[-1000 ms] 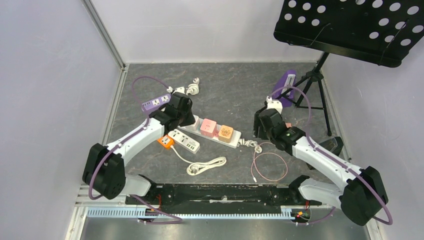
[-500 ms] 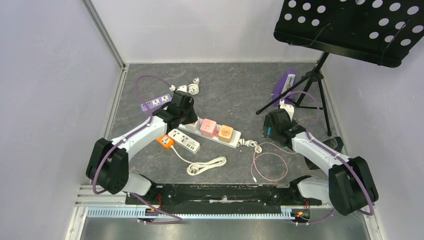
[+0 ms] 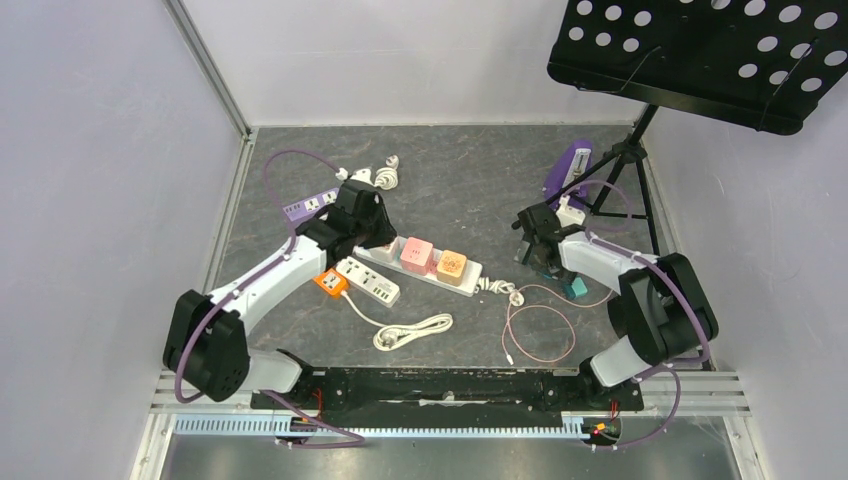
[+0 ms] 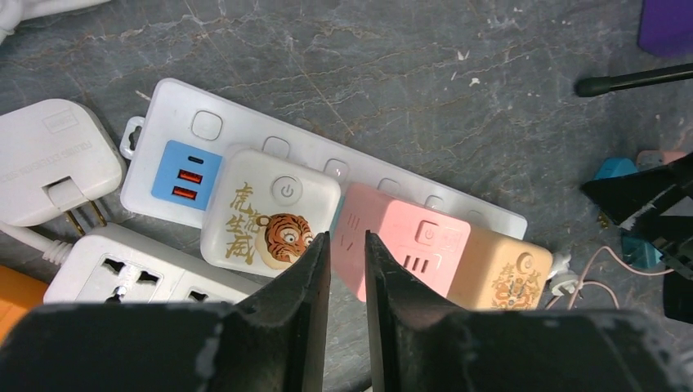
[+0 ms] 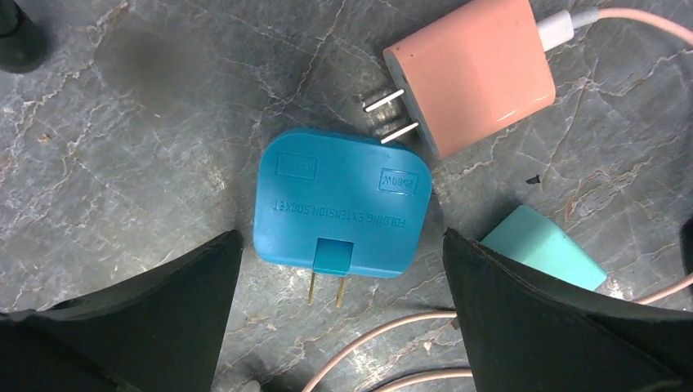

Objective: Insert the plug

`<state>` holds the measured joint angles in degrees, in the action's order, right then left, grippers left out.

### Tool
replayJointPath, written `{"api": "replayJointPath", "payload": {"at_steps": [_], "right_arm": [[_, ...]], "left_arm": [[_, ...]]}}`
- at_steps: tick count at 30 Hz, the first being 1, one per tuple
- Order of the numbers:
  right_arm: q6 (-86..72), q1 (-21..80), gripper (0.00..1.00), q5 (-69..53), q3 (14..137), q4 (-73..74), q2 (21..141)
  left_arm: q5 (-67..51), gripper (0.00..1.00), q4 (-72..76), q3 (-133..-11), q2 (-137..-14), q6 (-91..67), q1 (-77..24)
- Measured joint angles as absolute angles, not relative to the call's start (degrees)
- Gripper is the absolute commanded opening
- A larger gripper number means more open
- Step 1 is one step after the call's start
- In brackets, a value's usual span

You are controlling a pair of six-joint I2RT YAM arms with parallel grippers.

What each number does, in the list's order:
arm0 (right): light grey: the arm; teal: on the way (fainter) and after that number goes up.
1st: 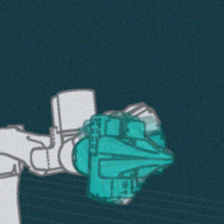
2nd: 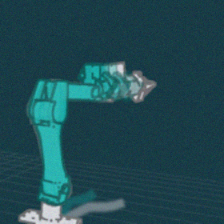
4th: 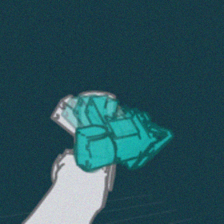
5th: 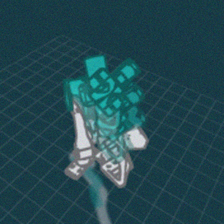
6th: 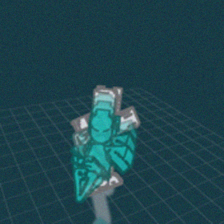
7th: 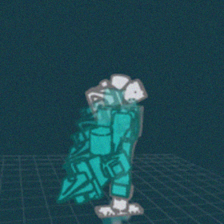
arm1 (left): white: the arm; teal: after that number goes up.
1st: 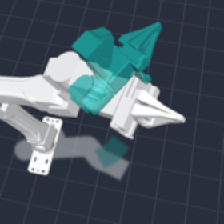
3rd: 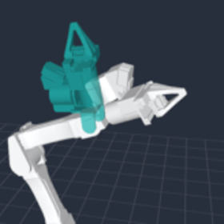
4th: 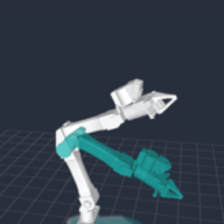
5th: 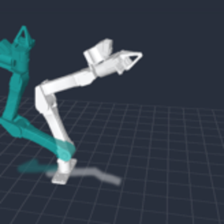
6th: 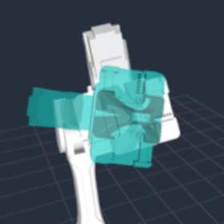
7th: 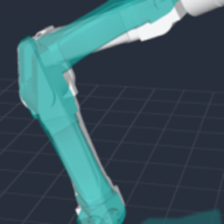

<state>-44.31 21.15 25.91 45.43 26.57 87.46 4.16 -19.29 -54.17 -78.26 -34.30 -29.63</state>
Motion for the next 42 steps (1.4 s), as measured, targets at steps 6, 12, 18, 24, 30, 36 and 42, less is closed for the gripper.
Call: {"api": "replayJointPath", "payload": {"at_steps": [6, 12, 18, 24, 30, 36, 42], "right_arm": [[-49.74, 21.17, 0.86, 28.21, 47.13, 28.84, 89.62], [-50.50, 20.80, 0.48, 28.80, 46.72, 27.20, 89.80], [-49.47, 20.49, 0.46, 26.55, 44.31, 24.58, 86.98], [-50.61, 21.45, 0.44, 20.05, 42.46, 23.90, 77.80], [-55.44, 26.26, 0.44, 15.57, 42.63, 23.40, 67.68], [-62.35, 30.50, 0.45, 11.97, 42.61, 23.62, 59.44], [-66.78, 30.65, 0.45, 9.17, 42.61, 23.62, 52.29]], "left_arm": [[3.90, 0.42, -20.58, -55.16, -76.29, -34.28, -29.63], [2.48, 0.56, -21.28, -55.46, -75.16, -34.24, -29.63], [-3.90, 0.57, -21.23, -55.46, -73.01, -33.39, -29.74], [-9.41, 0.57, -18.37, -55.29, -71.29, -32.51, -33.58], [-10.96, 0.59, -10.70, -52.60, -71.07, -32.58, -42.65], [-8.97, 0.61, 1.02, -47.48, -71.07, -34.57, -51.64], [-5.85, 0.66, 10.50, -45.87, -71.29, -37.39, -55.75]]}}
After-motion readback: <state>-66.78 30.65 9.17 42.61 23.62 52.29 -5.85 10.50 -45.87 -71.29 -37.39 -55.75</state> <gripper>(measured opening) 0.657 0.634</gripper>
